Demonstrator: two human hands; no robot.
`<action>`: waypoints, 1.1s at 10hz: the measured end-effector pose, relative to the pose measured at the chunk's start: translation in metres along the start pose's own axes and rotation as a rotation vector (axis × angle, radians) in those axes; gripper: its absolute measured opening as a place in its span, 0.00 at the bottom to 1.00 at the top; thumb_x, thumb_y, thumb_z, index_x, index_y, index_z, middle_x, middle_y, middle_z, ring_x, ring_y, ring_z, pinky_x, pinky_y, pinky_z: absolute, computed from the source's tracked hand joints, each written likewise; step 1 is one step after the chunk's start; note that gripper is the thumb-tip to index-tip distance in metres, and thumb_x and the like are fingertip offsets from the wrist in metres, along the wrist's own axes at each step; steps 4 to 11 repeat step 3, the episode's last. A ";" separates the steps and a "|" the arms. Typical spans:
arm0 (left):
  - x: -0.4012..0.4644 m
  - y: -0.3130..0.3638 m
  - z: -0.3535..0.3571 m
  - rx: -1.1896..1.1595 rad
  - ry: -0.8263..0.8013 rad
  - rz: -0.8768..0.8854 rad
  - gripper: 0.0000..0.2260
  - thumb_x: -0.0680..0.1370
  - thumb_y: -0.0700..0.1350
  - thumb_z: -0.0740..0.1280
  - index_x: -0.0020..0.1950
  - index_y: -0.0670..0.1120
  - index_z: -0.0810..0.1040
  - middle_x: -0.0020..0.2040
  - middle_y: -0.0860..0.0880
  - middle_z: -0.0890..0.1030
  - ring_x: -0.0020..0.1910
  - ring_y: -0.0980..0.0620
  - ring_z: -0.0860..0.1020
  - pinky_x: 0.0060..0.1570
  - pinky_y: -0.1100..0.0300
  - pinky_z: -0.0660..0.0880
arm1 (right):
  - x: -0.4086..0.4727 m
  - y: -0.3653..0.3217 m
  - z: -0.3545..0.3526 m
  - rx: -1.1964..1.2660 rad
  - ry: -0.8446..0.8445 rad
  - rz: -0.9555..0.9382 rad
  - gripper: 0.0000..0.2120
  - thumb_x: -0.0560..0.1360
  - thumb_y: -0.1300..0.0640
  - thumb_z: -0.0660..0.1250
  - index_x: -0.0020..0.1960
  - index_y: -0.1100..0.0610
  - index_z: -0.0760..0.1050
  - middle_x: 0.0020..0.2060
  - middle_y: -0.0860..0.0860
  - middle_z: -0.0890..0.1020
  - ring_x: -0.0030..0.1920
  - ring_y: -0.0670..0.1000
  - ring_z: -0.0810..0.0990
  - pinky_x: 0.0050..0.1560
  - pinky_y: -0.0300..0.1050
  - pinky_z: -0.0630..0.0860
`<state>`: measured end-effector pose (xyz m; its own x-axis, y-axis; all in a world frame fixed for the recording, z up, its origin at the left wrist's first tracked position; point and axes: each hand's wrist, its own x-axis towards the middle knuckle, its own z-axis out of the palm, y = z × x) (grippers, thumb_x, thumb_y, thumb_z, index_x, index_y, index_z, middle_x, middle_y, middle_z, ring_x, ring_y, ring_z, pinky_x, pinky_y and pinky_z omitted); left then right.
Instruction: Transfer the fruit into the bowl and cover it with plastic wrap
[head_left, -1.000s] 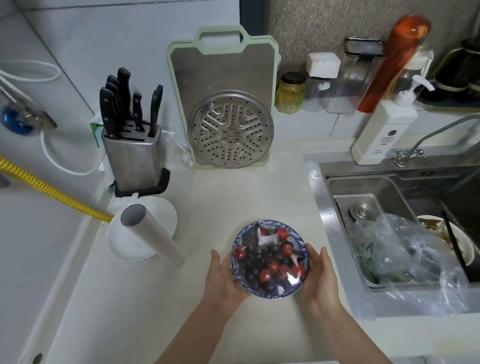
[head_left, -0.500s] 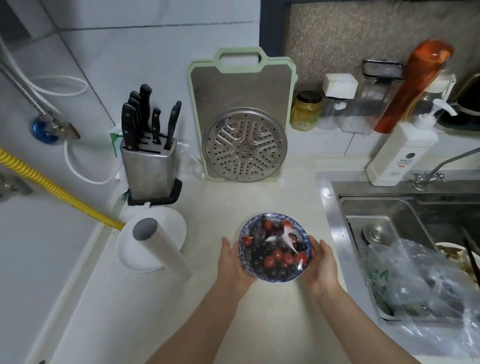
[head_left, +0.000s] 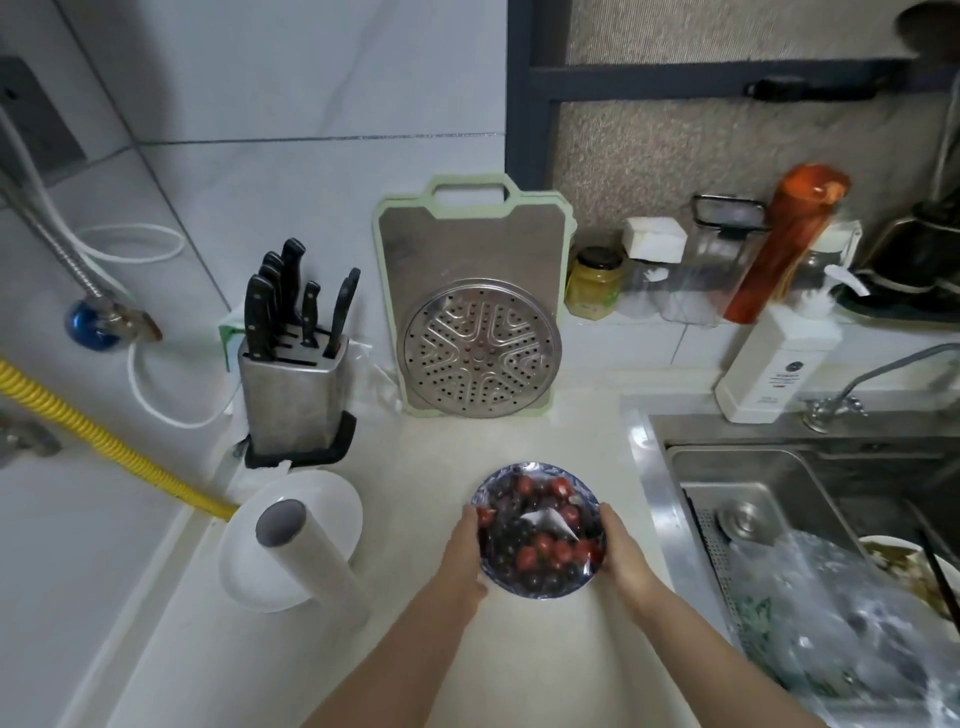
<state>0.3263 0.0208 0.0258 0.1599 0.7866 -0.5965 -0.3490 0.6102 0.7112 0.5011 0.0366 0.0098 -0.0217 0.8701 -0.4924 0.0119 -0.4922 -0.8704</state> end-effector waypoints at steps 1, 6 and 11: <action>0.000 0.003 -0.006 0.409 0.235 -0.006 0.26 0.81 0.60 0.47 0.72 0.48 0.67 0.72 0.49 0.69 0.71 0.45 0.66 0.73 0.49 0.60 | 0.006 0.001 -0.009 -0.395 -0.029 -0.023 0.27 0.75 0.33 0.49 0.60 0.51 0.70 0.57 0.52 0.77 0.58 0.51 0.75 0.62 0.45 0.70; -0.003 0.025 -0.008 0.923 0.359 0.151 0.27 0.81 0.55 0.55 0.76 0.41 0.57 0.74 0.41 0.66 0.72 0.42 0.65 0.70 0.54 0.62 | -0.002 -0.040 0.004 -1.071 0.112 -0.244 0.29 0.76 0.36 0.48 0.69 0.52 0.62 0.67 0.54 0.70 0.68 0.56 0.67 0.68 0.59 0.63; -0.003 0.025 -0.008 0.923 0.359 0.151 0.27 0.81 0.55 0.55 0.76 0.41 0.57 0.74 0.41 0.66 0.72 0.42 0.65 0.70 0.54 0.62 | -0.002 -0.040 0.004 -1.071 0.112 -0.244 0.29 0.76 0.36 0.48 0.69 0.52 0.62 0.67 0.54 0.70 0.68 0.56 0.67 0.68 0.59 0.63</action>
